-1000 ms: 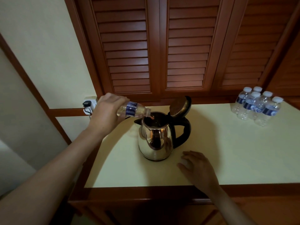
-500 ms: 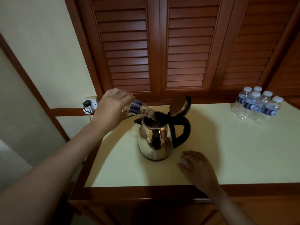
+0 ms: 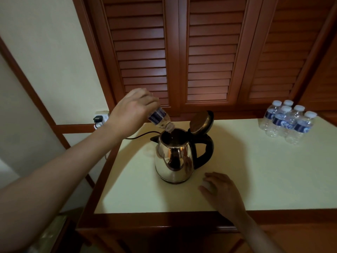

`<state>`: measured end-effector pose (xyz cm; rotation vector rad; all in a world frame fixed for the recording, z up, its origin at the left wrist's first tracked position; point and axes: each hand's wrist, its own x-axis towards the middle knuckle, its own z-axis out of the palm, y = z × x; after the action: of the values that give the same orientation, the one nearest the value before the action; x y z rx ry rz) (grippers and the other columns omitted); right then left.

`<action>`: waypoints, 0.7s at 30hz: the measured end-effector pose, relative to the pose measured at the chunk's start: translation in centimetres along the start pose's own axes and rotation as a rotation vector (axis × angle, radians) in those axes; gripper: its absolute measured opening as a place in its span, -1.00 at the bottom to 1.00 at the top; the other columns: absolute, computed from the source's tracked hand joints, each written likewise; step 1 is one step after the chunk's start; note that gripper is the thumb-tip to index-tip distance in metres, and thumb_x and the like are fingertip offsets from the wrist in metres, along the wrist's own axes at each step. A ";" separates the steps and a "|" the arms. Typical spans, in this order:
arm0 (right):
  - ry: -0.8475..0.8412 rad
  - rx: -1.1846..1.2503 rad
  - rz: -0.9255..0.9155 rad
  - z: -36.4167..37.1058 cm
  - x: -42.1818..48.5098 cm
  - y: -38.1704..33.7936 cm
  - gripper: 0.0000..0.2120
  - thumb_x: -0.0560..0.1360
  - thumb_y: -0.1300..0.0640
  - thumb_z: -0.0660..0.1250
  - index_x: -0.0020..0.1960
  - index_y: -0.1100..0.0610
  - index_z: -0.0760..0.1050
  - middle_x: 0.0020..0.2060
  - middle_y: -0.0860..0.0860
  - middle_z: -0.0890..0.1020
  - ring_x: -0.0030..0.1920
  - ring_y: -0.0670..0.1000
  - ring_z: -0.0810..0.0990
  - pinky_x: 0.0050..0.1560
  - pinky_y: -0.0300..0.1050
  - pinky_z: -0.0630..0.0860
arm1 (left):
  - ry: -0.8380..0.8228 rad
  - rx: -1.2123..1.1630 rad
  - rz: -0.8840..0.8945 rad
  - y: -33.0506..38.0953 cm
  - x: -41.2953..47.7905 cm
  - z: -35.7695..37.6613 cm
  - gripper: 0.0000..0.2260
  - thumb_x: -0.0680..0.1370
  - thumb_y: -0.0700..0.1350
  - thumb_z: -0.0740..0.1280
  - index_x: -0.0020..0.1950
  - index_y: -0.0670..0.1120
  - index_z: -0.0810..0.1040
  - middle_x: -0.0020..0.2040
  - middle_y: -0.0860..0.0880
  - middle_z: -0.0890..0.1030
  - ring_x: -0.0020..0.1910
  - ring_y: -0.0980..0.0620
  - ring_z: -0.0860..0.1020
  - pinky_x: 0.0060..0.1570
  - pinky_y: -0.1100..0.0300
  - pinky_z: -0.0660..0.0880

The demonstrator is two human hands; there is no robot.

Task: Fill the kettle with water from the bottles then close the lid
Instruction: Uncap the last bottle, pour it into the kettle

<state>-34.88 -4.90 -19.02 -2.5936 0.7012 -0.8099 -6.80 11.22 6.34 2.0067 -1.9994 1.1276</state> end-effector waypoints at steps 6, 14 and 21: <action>-0.013 -0.005 0.001 -0.2 0.1 0.0 -0.70 0.42 -0.10 0.49 0.08 0.03 0.66 0.12 -0.12 0.65 0.19 -0.07 0.52 0.19 -0.24 0.38 | 0.033 0.088 0.099 -0.4 1.6 -1.8 -0.70 0.57 -0.19 0.25 0.26 -0.24 0.60 0.24 -0.22 0.63 0.27 -0.25 0.53 0.36 -0.13 0.35; -0.005 -0.012 0.000 -0.3 0.1 -0.3 -0.71 0.40 -0.07 0.51 0.05 0.04 0.66 0.11 -0.11 0.65 0.17 -0.06 0.53 0.18 -0.25 0.37 | 0.009 0.029 0.064 1.2 0.9 -0.9 -0.68 0.54 -0.25 0.31 0.29 -0.20 0.60 0.27 -0.19 0.61 0.31 -0.23 0.51 0.40 -0.14 0.37; 0.023 -0.011 -0.021 -0.4 0.2 -0.5 -0.74 0.35 -0.02 0.58 -0.02 0.05 0.68 0.05 -0.10 0.68 0.13 -0.13 0.49 0.20 -0.40 0.27 | 0.104 0.013 -0.010 2.7 -1.1 1.7 -0.73 0.56 -0.27 0.21 0.16 -0.23 0.63 0.17 -0.20 0.64 0.21 -0.23 0.56 0.42 -0.09 0.32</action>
<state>-34.82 -4.63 -18.38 -2.6095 0.6875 -0.8455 -8.34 10.81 3.42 1.9194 -1.9350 1.2187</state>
